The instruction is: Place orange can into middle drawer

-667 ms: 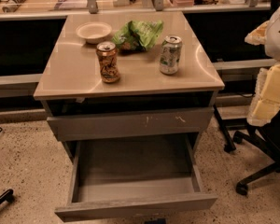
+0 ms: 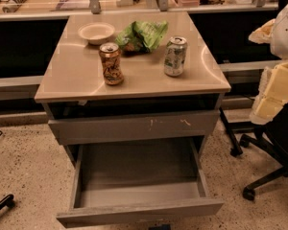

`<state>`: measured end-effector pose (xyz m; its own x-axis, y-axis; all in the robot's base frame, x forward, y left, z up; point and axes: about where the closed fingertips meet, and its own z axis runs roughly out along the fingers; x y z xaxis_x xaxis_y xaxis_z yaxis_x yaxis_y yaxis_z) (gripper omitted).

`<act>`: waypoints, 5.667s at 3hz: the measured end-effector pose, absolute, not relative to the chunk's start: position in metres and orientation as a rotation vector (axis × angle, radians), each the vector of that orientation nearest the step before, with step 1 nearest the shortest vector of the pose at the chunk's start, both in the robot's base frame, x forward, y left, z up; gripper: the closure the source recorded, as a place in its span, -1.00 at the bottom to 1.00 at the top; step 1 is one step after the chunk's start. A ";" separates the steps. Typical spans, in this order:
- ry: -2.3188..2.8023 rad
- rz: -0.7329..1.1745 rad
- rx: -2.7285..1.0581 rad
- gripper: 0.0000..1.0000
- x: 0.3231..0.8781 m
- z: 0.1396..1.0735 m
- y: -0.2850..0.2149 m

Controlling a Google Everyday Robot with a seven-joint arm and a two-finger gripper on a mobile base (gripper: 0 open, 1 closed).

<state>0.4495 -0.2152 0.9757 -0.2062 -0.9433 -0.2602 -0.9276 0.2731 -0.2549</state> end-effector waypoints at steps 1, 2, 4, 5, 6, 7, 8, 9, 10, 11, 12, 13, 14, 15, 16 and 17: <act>2.109 0.041 -1.637 -1.00 0.477 0.975 -0.206; 1.986 0.158 -1.582 -1.00 0.517 0.979 -0.173; 1.766 0.329 -1.463 -1.00 0.585 0.987 -0.081; 1.766 0.329 -1.463 -1.00 0.585 0.987 -0.081; 1.776 0.311 -1.447 -1.00 0.588 0.981 -0.078; 1.760 0.313 -1.422 -1.00 0.606 0.959 -0.056; 1.719 0.334 -1.410 -1.00 0.635 0.939 -0.027; 1.692 0.362 -1.414 -1.00 0.662 0.918 -0.002; 1.677 0.389 -1.415 -1.00 0.688 0.896 0.018; 1.663 0.419 -1.430 -1.00 0.705 0.880 0.037; 1.644 0.448 -1.447 -1.00 0.715 0.873 0.054; 1.622 0.480 -1.465 -1.00 0.719 0.874 0.071; 1.601 0.516 -1.485 -1.00 0.711 0.886 0.083; 1.618 0.557 -1.503 -1.00 0.691 0.894 0.085; 1.674 0.593 -1.519 -1.00 0.672 0.887 0.081; 1.718 0.617 -1.546 -1.00 0.660 0.875 0.078</act>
Offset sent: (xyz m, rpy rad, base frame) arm 0.1164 0.0799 0.0146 0.4427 -0.1552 0.1077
